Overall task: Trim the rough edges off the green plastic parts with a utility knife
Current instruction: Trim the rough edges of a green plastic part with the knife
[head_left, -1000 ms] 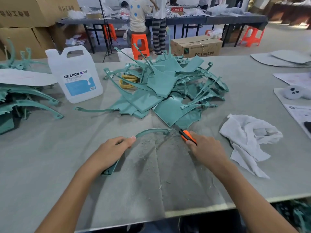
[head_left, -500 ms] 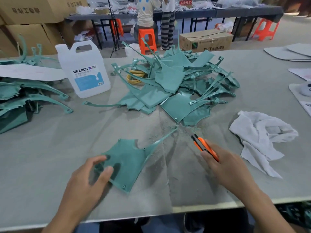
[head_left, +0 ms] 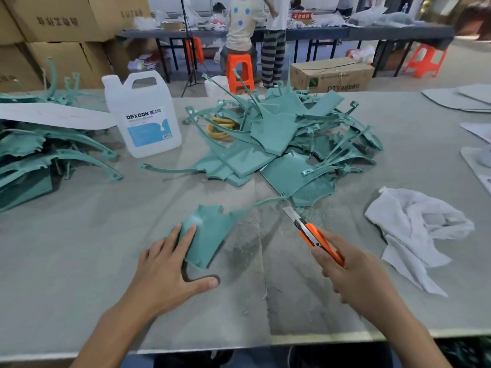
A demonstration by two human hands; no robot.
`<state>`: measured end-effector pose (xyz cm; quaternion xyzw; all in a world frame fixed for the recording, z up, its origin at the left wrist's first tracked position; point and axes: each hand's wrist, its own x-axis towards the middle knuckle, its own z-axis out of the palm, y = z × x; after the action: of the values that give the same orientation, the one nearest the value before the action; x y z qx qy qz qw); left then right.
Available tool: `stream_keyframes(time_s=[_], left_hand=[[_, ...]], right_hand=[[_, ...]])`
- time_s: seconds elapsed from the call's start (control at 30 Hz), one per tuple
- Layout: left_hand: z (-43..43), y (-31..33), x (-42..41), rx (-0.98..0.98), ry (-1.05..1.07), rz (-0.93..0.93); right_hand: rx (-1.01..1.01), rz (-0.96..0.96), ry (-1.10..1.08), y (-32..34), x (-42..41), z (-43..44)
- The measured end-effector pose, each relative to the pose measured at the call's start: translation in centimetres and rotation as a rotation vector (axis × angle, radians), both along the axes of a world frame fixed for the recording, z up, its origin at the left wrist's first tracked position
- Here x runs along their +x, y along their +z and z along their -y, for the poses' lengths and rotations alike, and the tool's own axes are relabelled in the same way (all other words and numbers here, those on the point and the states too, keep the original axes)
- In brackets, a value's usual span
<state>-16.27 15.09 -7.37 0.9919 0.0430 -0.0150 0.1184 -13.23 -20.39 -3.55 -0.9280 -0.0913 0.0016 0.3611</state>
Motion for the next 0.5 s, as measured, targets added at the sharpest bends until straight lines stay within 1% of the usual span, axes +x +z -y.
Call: stream_keyframes(time_s=[0.03, 0.07, 0.17, 0.23, 0.33, 0.4, 0.5], left_hand=[[0.0, 0.1, 0.5, 0.000, 0.004, 0.031], [-0.1, 0.3, 0.9, -0.013, 0.005, 0.103], [-0.2, 1.2, 1.9, -0.119, -0.006, 0.315], [0.4, 1.5, 2.4, -0.191, 0.004, 0.377], [2.4, 1.1, 2.7, -0.417, 0.015, 0.413], [3.3, 0.6, 2.9, -0.584, 0.084, 0.380], [3.6, 0.0, 3.1, -0.688, 0.188, 0.340]], right_hand=[[0.001, -0.003, 0.007, 0.1, -0.1, -0.1], [0.002, -0.004, 0.014, 0.2, -0.2, -0.3], [0.038, 0.002, 0.030, 0.5, -0.8, -0.6], [0.069, 0.002, 0.050, 1.0, -1.2, -1.0], [0.071, -0.014, 0.131, 1.9, -1.4, -2.2], [0.056, 0.002, 0.193, 2.5, -1.4, -3.4], [0.024, 0.060, 0.285, 3.0, -1.1, -5.4]])
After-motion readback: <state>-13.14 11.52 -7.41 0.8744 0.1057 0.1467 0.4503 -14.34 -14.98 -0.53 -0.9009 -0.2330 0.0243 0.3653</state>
